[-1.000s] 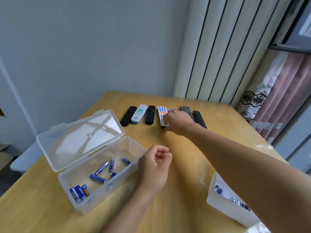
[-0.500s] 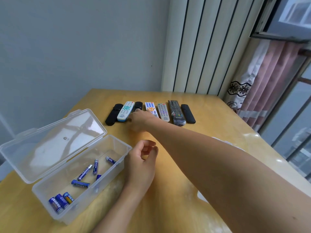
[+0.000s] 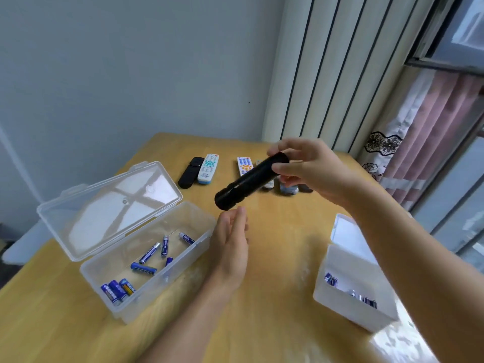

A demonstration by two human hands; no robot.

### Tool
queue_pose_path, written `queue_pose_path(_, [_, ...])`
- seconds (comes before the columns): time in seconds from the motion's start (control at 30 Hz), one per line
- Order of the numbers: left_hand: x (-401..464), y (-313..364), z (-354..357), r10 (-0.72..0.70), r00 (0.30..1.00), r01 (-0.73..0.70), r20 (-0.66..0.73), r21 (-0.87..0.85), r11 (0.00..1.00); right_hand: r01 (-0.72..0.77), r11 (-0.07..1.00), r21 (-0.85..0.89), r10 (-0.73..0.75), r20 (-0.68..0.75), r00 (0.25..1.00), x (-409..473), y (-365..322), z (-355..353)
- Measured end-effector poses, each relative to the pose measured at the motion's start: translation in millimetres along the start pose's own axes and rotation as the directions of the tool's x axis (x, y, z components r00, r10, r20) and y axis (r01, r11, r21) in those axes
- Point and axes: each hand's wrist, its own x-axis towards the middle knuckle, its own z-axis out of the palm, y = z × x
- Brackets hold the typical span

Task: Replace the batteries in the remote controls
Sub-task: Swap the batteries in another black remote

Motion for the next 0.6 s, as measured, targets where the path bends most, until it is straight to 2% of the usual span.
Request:
queue_pose_path(0.03, [-1.9, 5.4, 0.6, -0.055, 0.997, 0.060, 0.050, -0.091, 0.994, -0.061, 0.987, 0.148, 0.053, 0.057, 0.997, -17.0, 3.1, -10.3])
queue_pose_path(0.07, [-6.0, 10.7, 1.5, -0.104, 0.984, 0.130, 0.146, -0.177, 0.976, -0.107, 0.970, 0.219, 0.087, 0.099, 0.991, -34.6, 9.2, -18.6])
queue_pose_path(0.13, [-12.6, 20.2, -2.5, -0.161, 0.903, 0.287, 0.399, -0.280, 0.916, -0.158, 0.955, 0.252, 0.127, 0.134, 0.983, -63.8, 25.0, -26.8])
queue_pose_path(0.2, [-20.1, 26.7, -8.0, -0.204, 0.761, 0.425, 0.616, -0.234, 0.875, -0.171, 0.949, 0.263, 0.135, 0.150, 0.979, -88.3, 39.5, -26.2])
queue_pose_path(0.27, [-28.6, 28.4, -7.4, -0.246, 0.669, 0.439, 0.701, -0.106, 0.892, -0.158, 0.945, 0.286, 0.122, 0.139, 0.983, -105.8, 50.8, -20.2])
queue_pose_path(0.3, [-33.5, 27.7, -5.0, -0.256, 0.665, 0.404, 0.702, -0.050, 0.913, -0.129, 0.957, 0.258, 0.105, 0.104, 0.989, -111.3, 55.4, -15.6])
queue_pose_path(0.4, [-47.6, 21.4, 0.8, -0.238, 0.711, 0.297, 0.662, 0.024, 0.955, -0.039, 0.999, 0.023, 0.040, -0.047, 0.998, -120.3, 64.1, 0.0])
queue_pose_path(0.53, [-57.2, 19.3, 5.8, -0.184, 0.756, 0.151, 0.629, 0.106, 0.983, -0.042, 0.995, -0.089, 0.032, -0.114, 0.993, -127.9, 65.9, 4.3])
queue_pose_path(0.6, [-59.2, 18.3, 8.9, -0.171, 0.760, 0.082, 0.628, 0.167, 0.982, -0.062, 0.995, -0.080, 0.052, -0.116, 0.992, -130.1, 66.5, 3.5])
